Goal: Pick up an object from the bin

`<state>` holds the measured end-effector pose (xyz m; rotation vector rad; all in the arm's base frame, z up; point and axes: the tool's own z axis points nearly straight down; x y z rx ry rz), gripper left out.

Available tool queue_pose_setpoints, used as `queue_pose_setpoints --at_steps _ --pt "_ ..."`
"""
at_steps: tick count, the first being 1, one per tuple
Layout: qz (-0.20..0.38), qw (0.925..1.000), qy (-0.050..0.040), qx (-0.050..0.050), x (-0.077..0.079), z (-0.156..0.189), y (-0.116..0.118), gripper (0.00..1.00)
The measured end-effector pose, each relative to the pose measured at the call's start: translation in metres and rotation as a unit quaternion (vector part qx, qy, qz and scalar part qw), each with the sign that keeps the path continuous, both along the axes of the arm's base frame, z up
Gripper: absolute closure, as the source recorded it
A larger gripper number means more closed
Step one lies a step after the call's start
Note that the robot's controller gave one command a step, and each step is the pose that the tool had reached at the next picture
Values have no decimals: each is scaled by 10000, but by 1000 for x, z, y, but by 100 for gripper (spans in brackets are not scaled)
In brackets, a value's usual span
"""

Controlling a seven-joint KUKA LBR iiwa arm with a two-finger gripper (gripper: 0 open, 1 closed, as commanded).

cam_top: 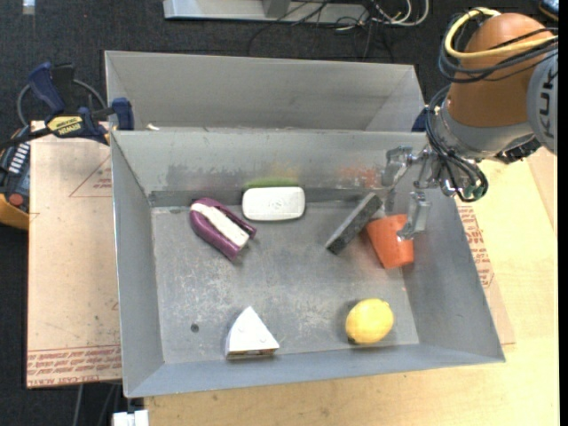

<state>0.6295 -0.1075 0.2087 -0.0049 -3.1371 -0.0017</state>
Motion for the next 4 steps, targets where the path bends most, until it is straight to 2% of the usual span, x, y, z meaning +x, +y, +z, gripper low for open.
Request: queue_pose_setpoints --at_steps 1,2,3,4 --pt "16 10000 -35 -4 1 5 1 0" --pt "89 10000 -22 6 -5 -119 -40 0" --pt "2580 9661 -44 2 8 -78 -45 0" --pt "392 9992 -38 8 -3 -96 -36 0"
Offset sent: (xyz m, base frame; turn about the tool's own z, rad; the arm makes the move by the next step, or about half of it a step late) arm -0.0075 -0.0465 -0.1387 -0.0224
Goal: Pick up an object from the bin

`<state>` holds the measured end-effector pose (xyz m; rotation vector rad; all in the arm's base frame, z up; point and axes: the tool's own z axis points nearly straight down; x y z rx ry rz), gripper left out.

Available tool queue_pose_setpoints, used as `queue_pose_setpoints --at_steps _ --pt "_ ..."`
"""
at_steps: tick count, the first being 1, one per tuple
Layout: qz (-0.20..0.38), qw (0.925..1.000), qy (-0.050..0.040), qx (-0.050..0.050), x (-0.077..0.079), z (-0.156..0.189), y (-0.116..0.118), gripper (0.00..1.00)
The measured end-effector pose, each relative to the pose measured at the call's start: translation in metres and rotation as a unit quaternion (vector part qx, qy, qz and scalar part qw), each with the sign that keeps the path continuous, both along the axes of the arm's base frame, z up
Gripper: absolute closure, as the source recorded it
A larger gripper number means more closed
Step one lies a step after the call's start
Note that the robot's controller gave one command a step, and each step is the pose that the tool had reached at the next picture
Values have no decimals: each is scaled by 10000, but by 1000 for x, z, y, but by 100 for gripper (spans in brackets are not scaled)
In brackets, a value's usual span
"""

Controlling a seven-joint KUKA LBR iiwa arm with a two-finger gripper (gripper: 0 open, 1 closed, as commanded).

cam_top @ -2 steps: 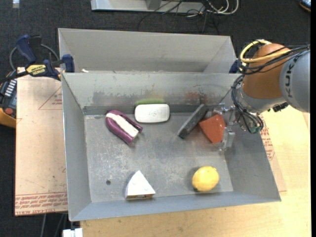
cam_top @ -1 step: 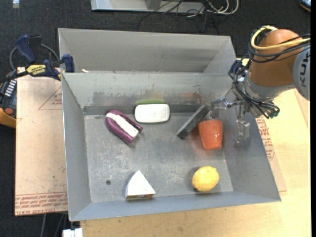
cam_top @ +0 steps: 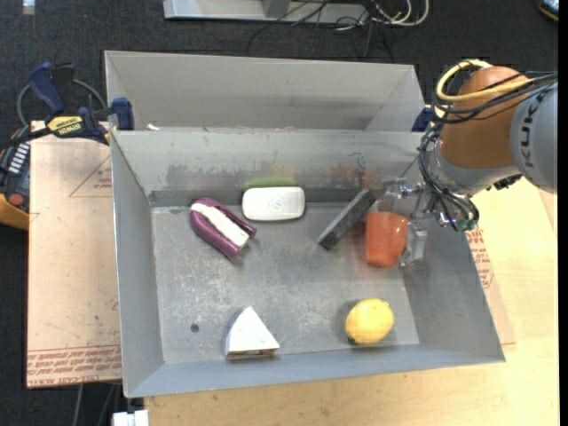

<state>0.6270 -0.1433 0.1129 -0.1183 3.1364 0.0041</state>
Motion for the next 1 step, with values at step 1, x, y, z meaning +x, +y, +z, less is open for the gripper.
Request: queue_pose_setpoints --at_steps 1 --pt "1745 9847 -20 -11 8 -23 7 0"
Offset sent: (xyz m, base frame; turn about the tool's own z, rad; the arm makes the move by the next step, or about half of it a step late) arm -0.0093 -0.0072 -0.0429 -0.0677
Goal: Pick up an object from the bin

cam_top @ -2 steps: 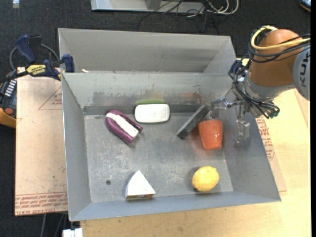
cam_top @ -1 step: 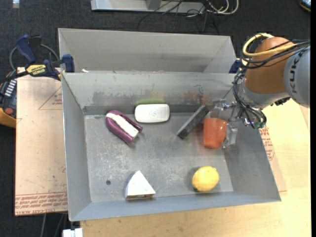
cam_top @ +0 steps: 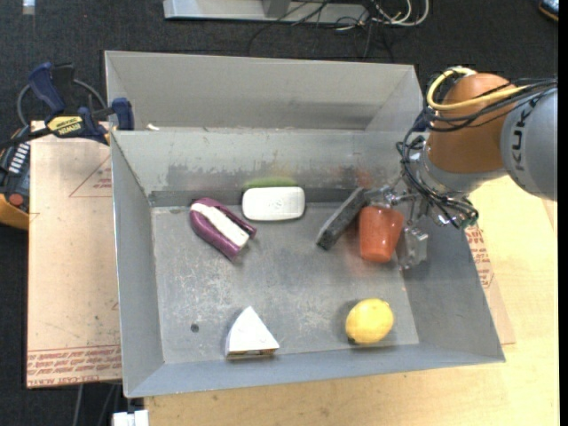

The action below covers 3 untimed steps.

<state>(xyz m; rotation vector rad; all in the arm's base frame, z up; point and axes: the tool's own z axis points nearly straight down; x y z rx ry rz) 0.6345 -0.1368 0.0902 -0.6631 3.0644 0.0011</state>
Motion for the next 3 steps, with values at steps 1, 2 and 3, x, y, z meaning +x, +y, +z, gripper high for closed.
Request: queue_pose_setpoints --at_steps 1,2,3 --pt "-1415 9899 -45 4 -12 -12 -15 100" --pt "-1423 9898 -55 6 -12 -13 -16 100" --pt "-1415 9899 -60 8 -12 -9 -15 100"
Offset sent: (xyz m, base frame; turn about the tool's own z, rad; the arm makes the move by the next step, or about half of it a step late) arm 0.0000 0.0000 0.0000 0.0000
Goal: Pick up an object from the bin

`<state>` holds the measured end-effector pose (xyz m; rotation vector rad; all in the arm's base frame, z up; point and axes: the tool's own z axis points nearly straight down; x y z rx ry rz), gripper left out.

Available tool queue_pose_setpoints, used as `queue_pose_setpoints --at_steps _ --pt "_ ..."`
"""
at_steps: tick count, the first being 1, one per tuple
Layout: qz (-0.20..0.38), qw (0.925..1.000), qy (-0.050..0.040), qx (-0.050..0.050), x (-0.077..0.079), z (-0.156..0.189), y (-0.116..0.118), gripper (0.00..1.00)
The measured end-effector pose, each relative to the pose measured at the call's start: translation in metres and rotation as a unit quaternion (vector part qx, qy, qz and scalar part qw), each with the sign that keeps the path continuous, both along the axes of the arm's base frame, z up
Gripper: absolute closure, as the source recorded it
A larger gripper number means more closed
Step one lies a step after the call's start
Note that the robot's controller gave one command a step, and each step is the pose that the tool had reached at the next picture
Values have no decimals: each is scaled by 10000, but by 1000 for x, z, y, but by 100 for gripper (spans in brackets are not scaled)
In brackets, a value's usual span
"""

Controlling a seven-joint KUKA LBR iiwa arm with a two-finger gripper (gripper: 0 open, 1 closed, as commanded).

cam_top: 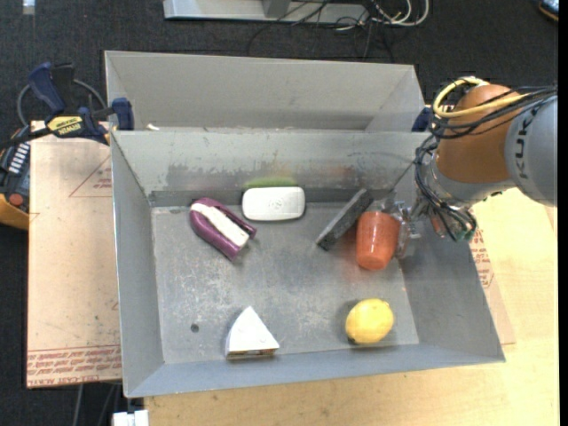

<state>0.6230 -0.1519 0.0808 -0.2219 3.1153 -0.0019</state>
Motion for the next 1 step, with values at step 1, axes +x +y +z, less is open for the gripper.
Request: queue_pose_setpoints --at_steps 1 --pt "6 10000 38 15 -2 8 2 100"
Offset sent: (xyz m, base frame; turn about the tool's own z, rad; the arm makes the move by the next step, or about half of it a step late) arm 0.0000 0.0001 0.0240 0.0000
